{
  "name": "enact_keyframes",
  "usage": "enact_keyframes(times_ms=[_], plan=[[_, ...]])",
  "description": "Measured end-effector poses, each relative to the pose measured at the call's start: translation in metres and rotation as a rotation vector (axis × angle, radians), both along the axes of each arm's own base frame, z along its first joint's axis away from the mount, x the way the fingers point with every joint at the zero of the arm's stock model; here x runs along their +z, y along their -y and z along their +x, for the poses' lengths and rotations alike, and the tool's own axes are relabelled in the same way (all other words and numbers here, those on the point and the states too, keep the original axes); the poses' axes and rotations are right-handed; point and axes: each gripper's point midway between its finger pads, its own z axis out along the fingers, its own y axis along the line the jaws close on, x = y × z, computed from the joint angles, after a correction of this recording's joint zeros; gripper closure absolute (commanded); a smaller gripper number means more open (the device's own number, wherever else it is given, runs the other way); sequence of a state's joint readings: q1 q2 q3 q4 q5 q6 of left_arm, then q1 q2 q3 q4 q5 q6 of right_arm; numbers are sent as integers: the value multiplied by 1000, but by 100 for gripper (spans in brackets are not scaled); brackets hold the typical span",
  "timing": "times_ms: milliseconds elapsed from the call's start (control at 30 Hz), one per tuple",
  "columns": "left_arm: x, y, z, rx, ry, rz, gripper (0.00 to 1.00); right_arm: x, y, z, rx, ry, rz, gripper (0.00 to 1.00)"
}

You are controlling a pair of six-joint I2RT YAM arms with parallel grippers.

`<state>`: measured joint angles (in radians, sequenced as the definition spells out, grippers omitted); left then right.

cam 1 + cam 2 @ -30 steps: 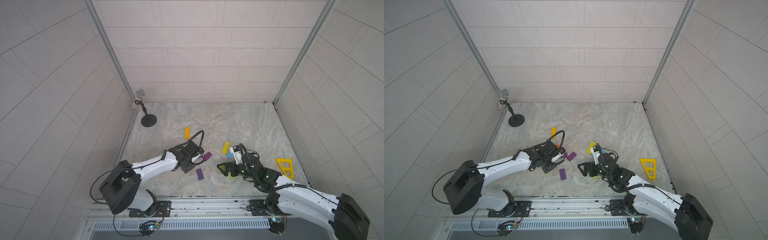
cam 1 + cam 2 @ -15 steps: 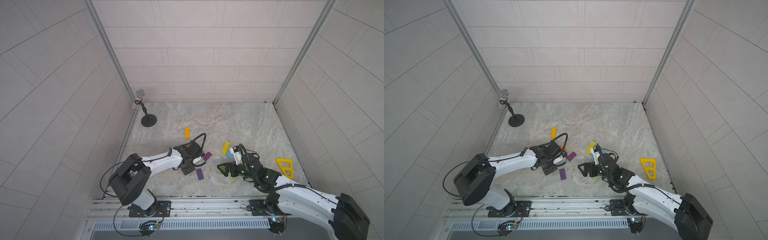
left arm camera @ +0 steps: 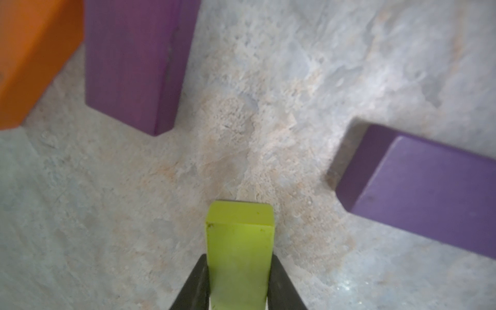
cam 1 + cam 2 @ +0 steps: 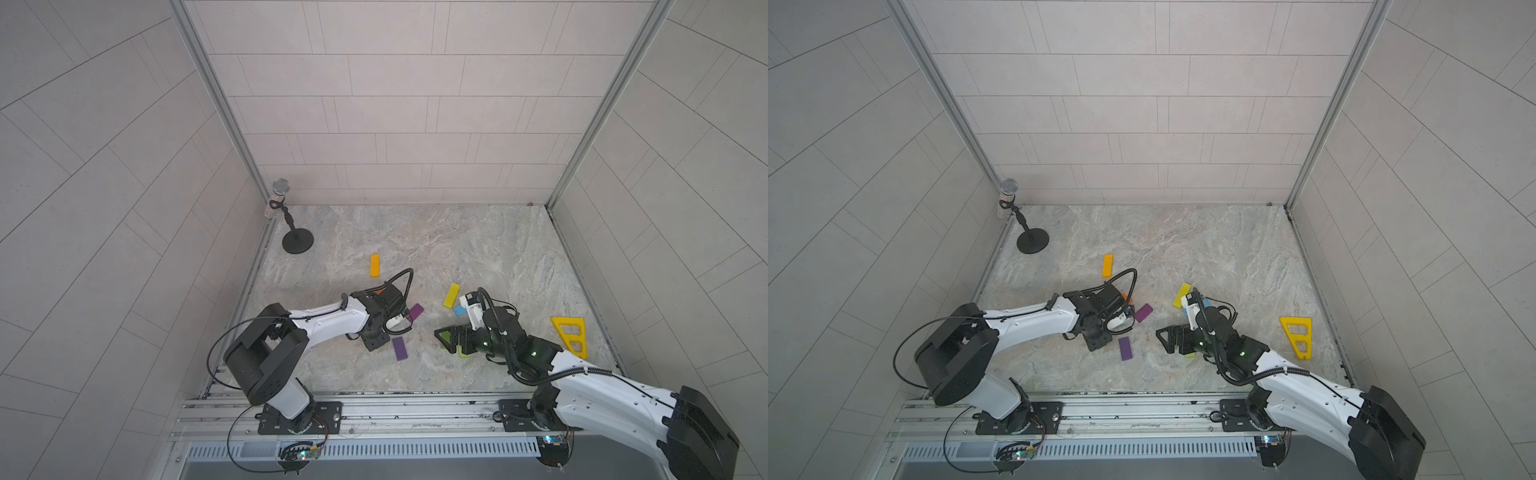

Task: Assemble the letter t with building blocks
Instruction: Pick up the building block from the center of the board, then assemble the building block at the center of the board.

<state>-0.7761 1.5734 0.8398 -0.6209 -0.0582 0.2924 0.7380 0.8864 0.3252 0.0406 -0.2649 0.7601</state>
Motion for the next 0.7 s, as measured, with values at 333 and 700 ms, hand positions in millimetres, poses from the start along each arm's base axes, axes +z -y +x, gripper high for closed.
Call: enact_keyframes(times_ms=[333,700], plan=[[13,-11,13,-50,42,39,83,23,9,26,-28,15,21,0],[93,-31,105,-205,209,-78,78,43,-3,77,-5,-6,47,0]])
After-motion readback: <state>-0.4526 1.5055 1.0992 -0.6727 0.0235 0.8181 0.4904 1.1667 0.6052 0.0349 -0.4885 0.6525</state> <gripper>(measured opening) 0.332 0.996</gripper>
